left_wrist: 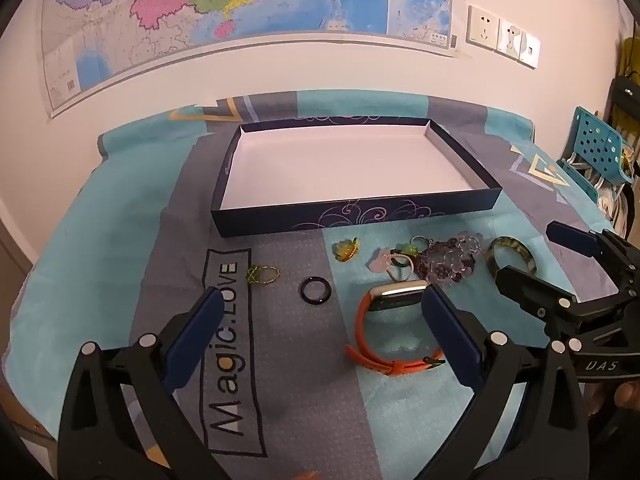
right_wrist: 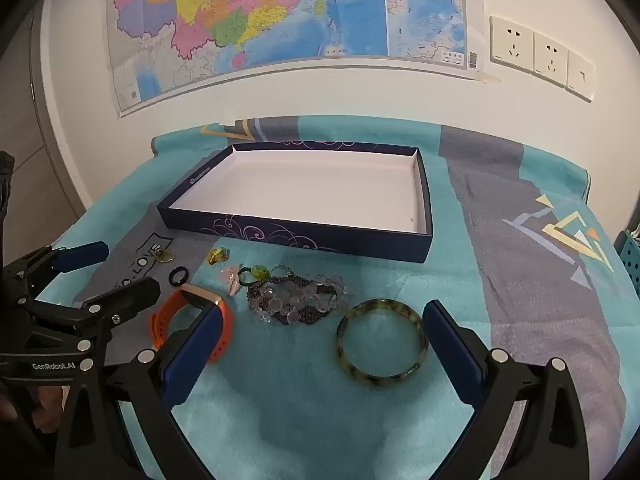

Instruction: Organize jewelry

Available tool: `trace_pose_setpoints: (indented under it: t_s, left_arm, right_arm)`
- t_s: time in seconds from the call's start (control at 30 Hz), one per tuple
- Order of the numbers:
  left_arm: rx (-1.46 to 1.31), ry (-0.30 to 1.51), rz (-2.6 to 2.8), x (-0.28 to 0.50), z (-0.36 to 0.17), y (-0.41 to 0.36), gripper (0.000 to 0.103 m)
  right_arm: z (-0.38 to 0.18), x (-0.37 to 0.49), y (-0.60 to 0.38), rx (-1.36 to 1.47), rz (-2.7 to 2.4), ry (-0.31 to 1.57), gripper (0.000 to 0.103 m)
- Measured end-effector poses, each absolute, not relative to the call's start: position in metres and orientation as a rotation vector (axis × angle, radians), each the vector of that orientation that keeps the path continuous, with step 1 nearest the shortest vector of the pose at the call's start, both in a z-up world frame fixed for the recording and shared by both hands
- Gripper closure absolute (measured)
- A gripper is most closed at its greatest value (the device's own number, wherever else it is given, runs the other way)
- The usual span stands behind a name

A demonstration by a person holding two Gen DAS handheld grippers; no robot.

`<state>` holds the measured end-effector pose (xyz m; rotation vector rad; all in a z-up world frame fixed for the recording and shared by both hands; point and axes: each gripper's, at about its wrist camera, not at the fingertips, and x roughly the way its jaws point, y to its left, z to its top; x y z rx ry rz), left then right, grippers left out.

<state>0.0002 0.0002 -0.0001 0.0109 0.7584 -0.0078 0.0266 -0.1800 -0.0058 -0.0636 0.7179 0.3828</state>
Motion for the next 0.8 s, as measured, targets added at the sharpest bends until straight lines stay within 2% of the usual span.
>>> trace_pose_setpoints:
  t_s: [0.8]
  left_arm:
    - [0.013,0.761,-0.007,-0.0018,0.0016,0.0006,0.006]
  right_arm:
    - [-0.0032,0.0212,-0.1851,-0.036,0.401,0.724,0.006]
